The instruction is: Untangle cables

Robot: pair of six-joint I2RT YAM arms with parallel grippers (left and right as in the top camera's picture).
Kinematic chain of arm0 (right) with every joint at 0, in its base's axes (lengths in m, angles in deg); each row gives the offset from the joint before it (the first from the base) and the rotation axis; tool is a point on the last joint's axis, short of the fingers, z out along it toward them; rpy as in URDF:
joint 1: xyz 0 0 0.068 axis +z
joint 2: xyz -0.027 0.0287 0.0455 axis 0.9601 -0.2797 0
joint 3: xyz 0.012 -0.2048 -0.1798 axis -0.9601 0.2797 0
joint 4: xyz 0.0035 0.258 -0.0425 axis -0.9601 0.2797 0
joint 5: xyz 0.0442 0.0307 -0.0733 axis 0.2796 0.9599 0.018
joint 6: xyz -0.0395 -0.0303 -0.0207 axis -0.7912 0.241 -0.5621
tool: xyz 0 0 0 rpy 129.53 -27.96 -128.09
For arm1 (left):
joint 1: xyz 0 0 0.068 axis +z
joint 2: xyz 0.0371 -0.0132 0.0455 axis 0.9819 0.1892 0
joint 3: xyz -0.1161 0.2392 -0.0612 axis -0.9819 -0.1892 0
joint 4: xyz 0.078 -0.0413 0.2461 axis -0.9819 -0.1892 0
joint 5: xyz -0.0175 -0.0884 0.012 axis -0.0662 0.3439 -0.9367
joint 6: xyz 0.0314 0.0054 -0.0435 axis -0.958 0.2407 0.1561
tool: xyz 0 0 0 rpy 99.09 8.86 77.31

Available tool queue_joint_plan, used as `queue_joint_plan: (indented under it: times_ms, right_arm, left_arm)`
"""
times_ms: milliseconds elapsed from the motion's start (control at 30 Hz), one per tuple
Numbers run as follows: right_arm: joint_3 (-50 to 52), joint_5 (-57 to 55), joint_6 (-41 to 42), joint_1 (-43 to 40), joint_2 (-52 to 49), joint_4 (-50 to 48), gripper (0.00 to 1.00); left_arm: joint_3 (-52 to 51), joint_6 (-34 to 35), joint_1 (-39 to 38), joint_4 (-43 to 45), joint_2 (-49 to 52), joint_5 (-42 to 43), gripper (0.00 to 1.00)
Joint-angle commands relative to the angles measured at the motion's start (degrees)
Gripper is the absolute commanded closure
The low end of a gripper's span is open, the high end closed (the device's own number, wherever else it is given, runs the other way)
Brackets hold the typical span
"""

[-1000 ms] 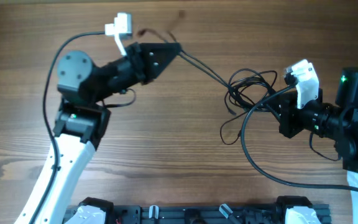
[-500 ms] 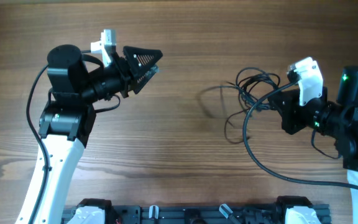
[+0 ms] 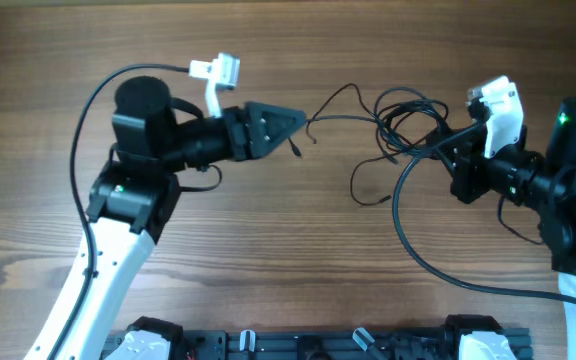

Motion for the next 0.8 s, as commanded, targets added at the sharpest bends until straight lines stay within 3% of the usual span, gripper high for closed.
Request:
queue_joint_plan:
  times_ms: [0, 300, 467, 567, 767]
  right_arm:
    - [0.02, 6.69, 0.63, -0.17, -0.09, -0.96, 0.96]
    - [0.02, 16.31, 0.59, -0.15, -0.09, -3.19, 0.96]
    - [0.02, 21.88, 0.61, -0.15, -0.09, -4.5, 0.96]
    - [0.02, 25.2, 0.72, -0.17, -0.09, -5.86, 0.96]
    - [0.02, 25.77, 0.83, -0.15, -0.09, -5.77, 0.96]
  left_arm:
    - [0.59, -3.23, -4.33, 1.57, -1.07, -0.42, 0.21]
    - [0.59, -2.8, -14.03, 1.29, -1.05, -12.15, 0.21]
    - [0.59, 1.86, -15.3, 2.19, -1.05, -15.04, 0.21]
    - [0.59, 5.95, -16.44, 2.23, -1.05, -17.44, 0.28]
    - [0.59, 6.64, -18.88, 5.46, -1.05, -17.88, 0.3]
